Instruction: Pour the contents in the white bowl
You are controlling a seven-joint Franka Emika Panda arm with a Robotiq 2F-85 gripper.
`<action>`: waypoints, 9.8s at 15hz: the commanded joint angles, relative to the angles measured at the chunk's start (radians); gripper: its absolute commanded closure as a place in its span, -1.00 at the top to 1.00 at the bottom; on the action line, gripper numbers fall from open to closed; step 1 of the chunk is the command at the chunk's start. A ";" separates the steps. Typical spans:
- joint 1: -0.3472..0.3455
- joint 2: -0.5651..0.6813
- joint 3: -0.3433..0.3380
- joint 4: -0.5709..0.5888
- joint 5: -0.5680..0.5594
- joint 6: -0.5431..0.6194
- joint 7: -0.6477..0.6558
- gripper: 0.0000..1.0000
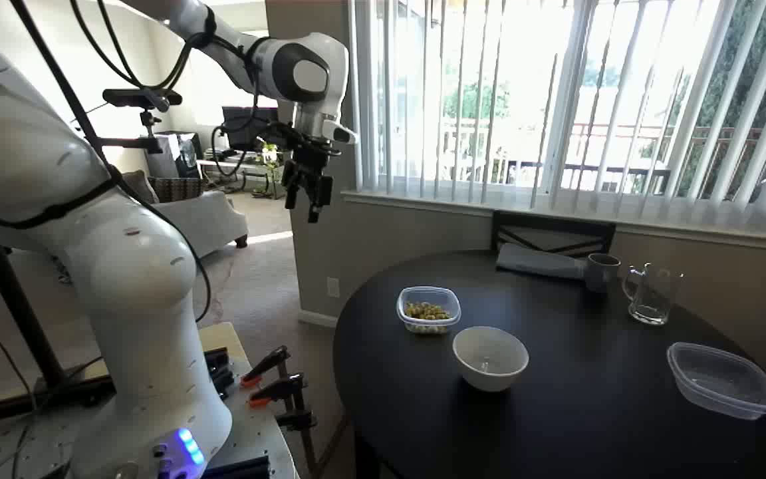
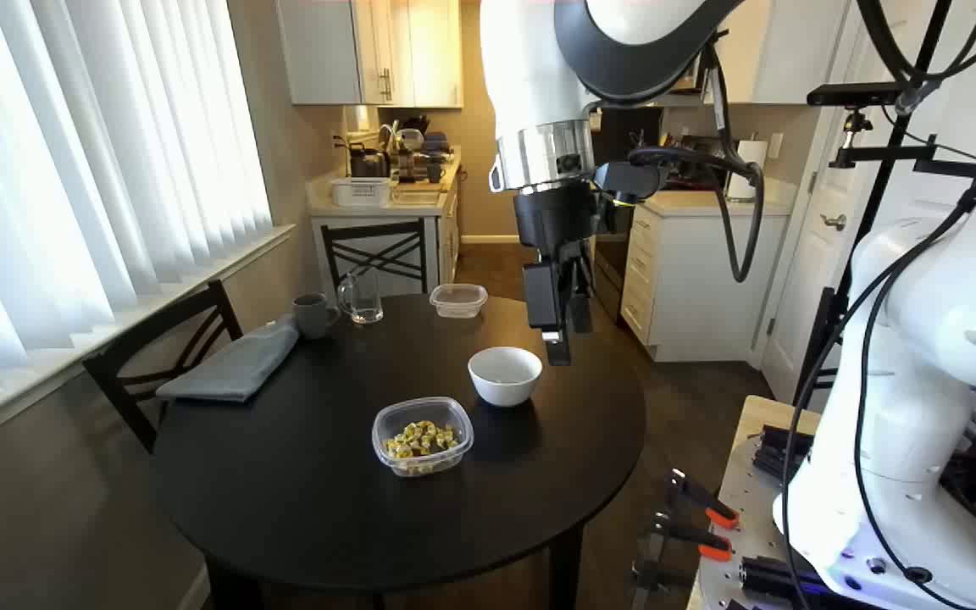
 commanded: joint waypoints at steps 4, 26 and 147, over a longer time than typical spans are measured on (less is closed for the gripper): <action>-0.004 0.000 0.003 0.002 0.001 -0.003 -0.001 1.00; -0.057 0.663 -0.149 0.147 -0.135 0.731 0.252 1.00; -0.014 1.258 -0.332 1.392 -0.868 -1.022 1.353 -0.96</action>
